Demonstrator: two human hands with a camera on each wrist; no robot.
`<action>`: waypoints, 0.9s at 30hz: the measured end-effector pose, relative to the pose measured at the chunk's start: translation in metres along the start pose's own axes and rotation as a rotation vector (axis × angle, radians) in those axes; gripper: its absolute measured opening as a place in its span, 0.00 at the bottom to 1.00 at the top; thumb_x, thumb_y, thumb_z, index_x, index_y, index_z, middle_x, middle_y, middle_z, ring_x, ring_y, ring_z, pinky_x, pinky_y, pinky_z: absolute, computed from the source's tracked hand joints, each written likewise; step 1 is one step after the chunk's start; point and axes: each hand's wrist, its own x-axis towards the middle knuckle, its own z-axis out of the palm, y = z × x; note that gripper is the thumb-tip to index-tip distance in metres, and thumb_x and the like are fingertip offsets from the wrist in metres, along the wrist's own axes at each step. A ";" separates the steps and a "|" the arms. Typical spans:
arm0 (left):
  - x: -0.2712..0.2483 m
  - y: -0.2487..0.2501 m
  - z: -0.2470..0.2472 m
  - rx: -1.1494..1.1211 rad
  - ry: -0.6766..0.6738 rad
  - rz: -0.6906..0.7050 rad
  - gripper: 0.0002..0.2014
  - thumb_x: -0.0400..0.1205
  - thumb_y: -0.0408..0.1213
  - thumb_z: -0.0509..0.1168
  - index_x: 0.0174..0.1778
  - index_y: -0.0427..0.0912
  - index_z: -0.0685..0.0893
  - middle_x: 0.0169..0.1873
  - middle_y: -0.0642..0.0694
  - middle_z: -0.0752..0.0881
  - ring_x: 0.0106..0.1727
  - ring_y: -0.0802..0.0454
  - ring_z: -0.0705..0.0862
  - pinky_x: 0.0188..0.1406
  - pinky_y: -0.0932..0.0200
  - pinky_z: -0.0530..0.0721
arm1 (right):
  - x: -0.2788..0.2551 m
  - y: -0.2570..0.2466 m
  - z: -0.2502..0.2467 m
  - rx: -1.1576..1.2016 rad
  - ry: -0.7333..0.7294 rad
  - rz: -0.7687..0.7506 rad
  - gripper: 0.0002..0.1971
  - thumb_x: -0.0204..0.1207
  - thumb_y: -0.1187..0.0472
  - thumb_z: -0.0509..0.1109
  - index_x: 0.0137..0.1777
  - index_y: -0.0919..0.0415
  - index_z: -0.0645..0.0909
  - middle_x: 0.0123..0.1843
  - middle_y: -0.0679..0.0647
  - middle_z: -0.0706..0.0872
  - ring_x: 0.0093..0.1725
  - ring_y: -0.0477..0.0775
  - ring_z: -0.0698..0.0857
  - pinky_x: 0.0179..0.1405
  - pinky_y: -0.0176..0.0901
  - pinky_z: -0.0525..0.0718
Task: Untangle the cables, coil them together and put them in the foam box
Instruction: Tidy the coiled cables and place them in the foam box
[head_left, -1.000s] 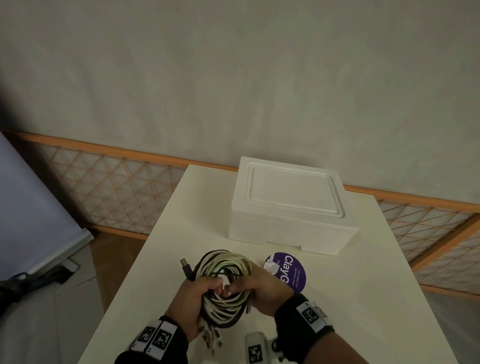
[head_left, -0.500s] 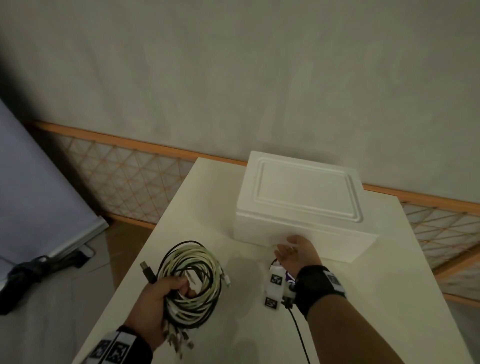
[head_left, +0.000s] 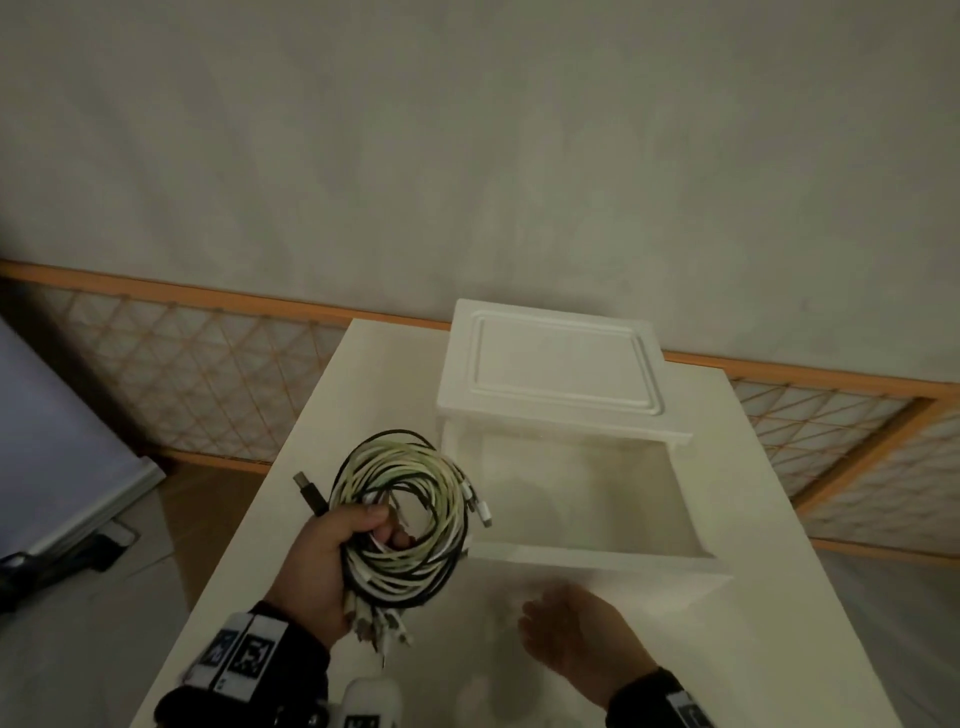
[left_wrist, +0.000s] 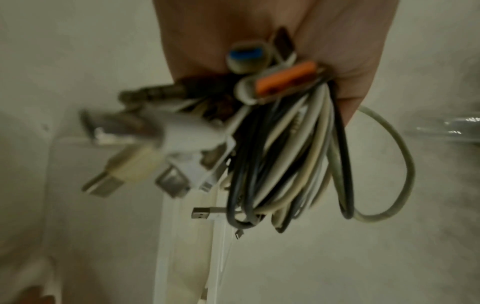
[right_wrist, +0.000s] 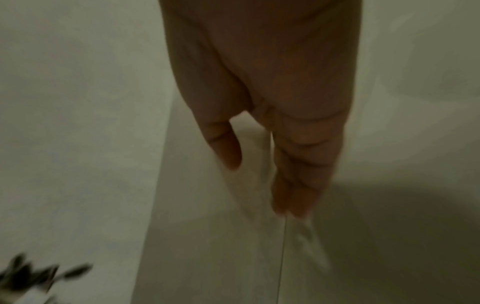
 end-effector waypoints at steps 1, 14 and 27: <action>0.001 0.000 0.006 0.029 -0.014 0.001 0.15 0.70 0.29 0.60 0.16 0.39 0.77 0.16 0.44 0.77 0.21 0.49 0.81 0.28 0.60 0.85 | -0.014 -0.003 0.003 -0.164 -0.016 -0.042 0.07 0.75 0.65 0.64 0.42 0.69 0.79 0.38 0.66 0.87 0.36 0.62 0.86 0.40 0.51 0.83; 0.020 0.001 0.069 1.102 -0.609 0.169 0.19 0.63 0.30 0.72 0.51 0.36 0.88 0.46 0.35 0.90 0.51 0.38 0.88 0.54 0.46 0.85 | -0.092 -0.108 0.061 -1.687 -0.138 -1.403 0.53 0.59 0.43 0.79 0.82 0.41 0.51 0.81 0.46 0.64 0.82 0.49 0.57 0.82 0.56 0.53; 0.048 -0.005 0.082 1.112 -0.596 0.041 0.10 0.65 0.32 0.70 0.40 0.45 0.88 0.34 0.52 0.90 0.39 0.57 0.88 0.45 0.62 0.84 | -0.066 -0.114 0.059 -1.802 -0.059 -1.321 0.33 0.70 0.59 0.70 0.76 0.47 0.67 0.63 0.53 0.80 0.57 0.57 0.83 0.54 0.51 0.82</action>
